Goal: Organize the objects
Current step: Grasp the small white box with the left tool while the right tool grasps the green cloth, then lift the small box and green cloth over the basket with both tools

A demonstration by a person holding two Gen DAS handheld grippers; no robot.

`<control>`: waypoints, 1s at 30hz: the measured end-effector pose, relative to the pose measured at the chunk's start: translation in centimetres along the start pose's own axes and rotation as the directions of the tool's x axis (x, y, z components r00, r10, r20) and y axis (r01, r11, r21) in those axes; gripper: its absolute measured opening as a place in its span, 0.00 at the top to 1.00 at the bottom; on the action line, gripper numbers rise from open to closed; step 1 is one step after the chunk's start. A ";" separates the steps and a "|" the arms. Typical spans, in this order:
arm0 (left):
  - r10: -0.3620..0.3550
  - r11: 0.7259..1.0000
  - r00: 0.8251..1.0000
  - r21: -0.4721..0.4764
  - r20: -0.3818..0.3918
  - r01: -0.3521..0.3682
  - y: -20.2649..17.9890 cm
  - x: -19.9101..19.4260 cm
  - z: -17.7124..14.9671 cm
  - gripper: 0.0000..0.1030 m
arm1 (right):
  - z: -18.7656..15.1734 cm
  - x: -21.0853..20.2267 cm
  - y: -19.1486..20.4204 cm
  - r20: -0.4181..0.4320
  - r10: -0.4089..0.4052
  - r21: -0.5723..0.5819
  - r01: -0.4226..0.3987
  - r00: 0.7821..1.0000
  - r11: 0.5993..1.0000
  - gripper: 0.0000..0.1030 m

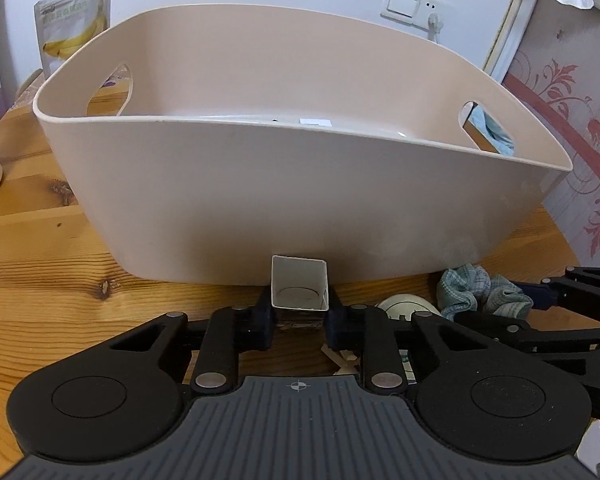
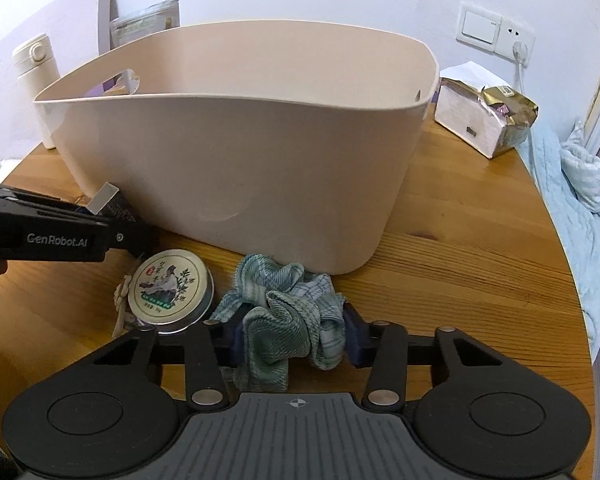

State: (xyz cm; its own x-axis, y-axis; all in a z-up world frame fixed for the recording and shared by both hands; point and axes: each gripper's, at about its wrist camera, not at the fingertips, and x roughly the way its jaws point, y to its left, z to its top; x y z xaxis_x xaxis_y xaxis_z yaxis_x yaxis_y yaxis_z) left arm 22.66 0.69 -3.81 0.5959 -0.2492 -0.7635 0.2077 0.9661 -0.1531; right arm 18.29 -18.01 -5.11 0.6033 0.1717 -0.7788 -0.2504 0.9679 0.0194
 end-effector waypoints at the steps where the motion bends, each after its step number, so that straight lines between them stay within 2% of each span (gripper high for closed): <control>1: -0.002 1.000 1.000 -0.003 0.001 0.002 0.0 0.0 0.0 0.77 | -0.1 -0.1 0.1 0.001 0.001 0.000 -0.001 1.000 1.000 0.65; 10: 0.009 1.000 1.000 -0.010 0.024 -0.008 0.9 -1.6 -0.8 0.77 | -0.5 -1.0 0.1 0.011 -0.007 0.005 0.007 1.000 1.000 0.80; 19: 0.019 1.000 0.998 -0.010 0.053 -0.019 1.6 -3.9 -1.9 0.77 | -1.0 -2.9 -0.1 0.051 -0.024 0.034 0.022 0.998 0.999 0.81; 30: 0.043 0.999 0.989 -0.039 0.140 -0.038 2.6 -8.0 -1.5 0.77 | -1.3 -7.3 -0.4 0.142 -0.052 0.060 0.043 0.989 0.997 0.81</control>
State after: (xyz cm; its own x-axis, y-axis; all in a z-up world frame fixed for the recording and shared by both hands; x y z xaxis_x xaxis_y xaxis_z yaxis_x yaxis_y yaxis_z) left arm 17.25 5.30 0.94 0.7070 -0.2146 -0.6739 0.1546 0.9767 -0.1489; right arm 12.93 -19.86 -0.24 0.7165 0.1457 -0.6822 -0.1782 0.9837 0.0230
